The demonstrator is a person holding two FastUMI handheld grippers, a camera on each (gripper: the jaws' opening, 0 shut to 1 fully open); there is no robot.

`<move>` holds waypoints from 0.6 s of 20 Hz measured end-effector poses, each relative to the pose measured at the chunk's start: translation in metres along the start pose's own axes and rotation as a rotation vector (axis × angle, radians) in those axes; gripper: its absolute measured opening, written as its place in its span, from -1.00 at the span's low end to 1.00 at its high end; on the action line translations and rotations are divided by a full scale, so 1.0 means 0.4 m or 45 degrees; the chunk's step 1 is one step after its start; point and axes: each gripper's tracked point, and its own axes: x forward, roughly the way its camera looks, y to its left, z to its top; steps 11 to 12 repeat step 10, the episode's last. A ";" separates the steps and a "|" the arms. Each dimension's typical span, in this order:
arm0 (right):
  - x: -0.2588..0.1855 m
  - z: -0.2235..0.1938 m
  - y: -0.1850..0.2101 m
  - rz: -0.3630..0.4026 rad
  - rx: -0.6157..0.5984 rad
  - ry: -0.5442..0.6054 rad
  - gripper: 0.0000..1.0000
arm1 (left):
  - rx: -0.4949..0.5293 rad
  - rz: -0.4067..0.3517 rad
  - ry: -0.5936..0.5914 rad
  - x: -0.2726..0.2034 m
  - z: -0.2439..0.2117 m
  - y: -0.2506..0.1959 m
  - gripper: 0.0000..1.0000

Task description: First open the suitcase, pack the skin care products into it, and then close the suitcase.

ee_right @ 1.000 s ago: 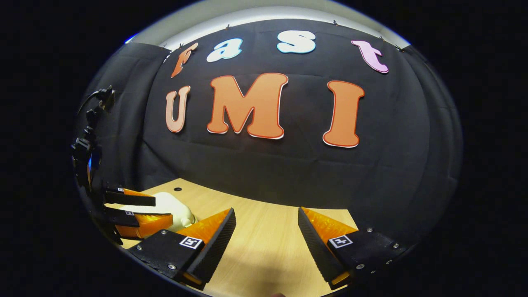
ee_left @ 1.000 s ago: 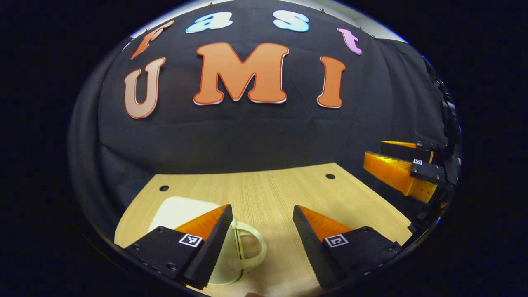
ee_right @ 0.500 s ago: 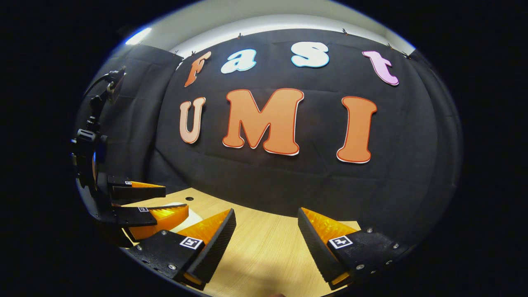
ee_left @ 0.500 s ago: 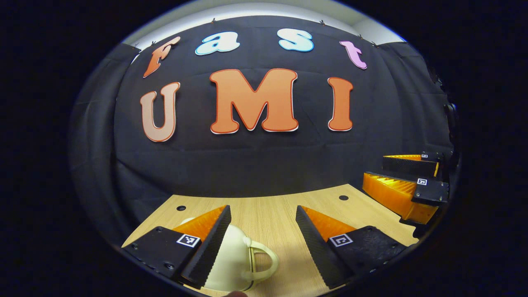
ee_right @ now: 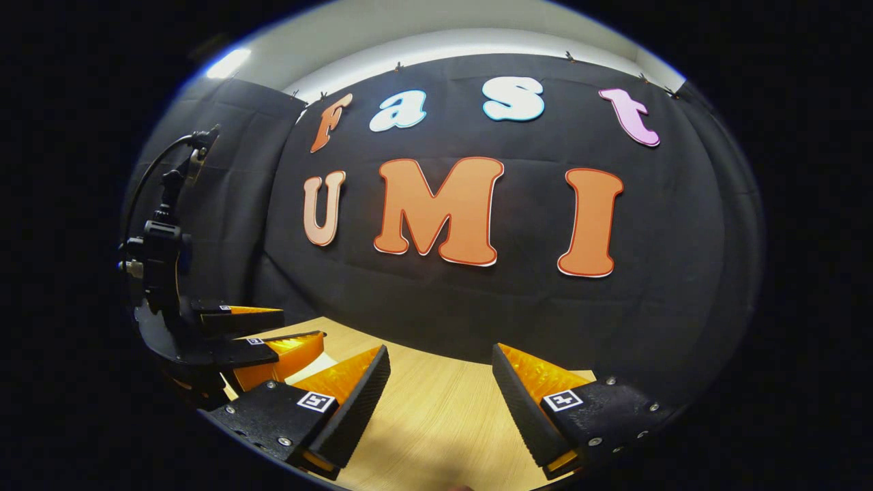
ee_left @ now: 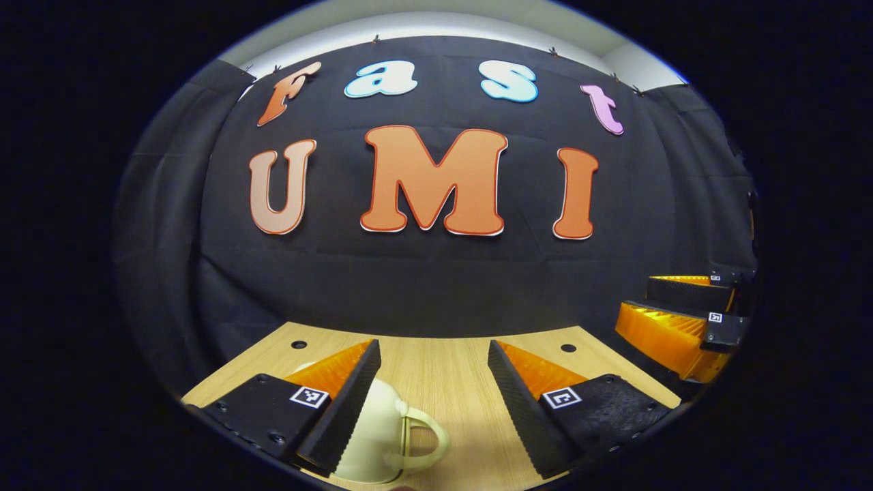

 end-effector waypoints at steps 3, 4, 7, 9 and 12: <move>-0.004 -0.003 -0.003 -0.015 0.008 -0.007 0.84 | 0.020 -0.022 -0.005 -0.016 0.006 -0.028 0.96; -0.006 0.003 -0.001 -0.015 0.012 -0.016 0.84 | 0.038 -0.022 -0.016 -0.024 0.013 -0.032 0.96; -0.009 0.010 -0.012 -0.032 0.007 -0.042 0.90 | 0.085 0.010 -0.049 -0.037 0.032 -0.031 0.95; -0.011 -0.003 -0.013 -0.033 0.015 -0.032 0.90 | 0.077 -0.023 -0.042 -0.034 0.013 -0.054 0.95; -0.014 -0.009 -0.013 -0.034 0.019 -0.025 0.90 | 0.081 -0.027 -0.042 -0.042 0.003 -0.054 0.95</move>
